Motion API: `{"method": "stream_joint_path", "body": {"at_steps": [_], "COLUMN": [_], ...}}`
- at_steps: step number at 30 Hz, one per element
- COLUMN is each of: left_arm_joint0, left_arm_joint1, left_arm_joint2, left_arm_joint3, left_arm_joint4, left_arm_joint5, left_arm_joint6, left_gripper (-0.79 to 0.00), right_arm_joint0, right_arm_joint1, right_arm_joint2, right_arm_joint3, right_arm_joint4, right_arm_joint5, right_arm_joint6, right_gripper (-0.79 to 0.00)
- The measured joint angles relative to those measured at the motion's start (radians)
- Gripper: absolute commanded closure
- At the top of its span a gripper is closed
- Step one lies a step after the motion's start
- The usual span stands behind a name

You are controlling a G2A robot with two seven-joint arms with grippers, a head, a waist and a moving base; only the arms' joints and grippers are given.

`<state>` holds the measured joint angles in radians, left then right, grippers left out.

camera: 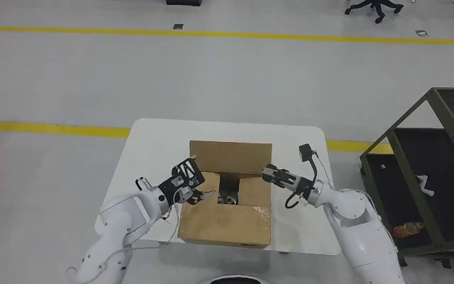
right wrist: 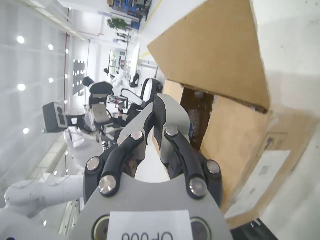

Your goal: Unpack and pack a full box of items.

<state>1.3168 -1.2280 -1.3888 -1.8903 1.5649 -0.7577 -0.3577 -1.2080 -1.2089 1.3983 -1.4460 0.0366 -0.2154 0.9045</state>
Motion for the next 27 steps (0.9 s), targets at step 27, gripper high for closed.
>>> {"method": "stream_joint_path", "body": {"at_steps": [27], "left_arm_joint0": [0.038], "left_arm_joint1": [0.008], "left_arm_joint2": [-0.022], "left_arm_joint3": [-0.019], "left_arm_joint4": [-0.018], "left_arm_joint5": [-0.007], "left_arm_joint6": [0.030], "left_gripper": [-0.785], "right_arm_joint0": [-0.114], "right_arm_joint1": [0.025], "right_arm_joint2": [0.053], "right_arm_joint3": [-0.047], "right_arm_joint4": [0.113], "right_arm_joint5": [-0.022], "right_arm_joint6": [0.098], "right_gripper": [-0.785]}}
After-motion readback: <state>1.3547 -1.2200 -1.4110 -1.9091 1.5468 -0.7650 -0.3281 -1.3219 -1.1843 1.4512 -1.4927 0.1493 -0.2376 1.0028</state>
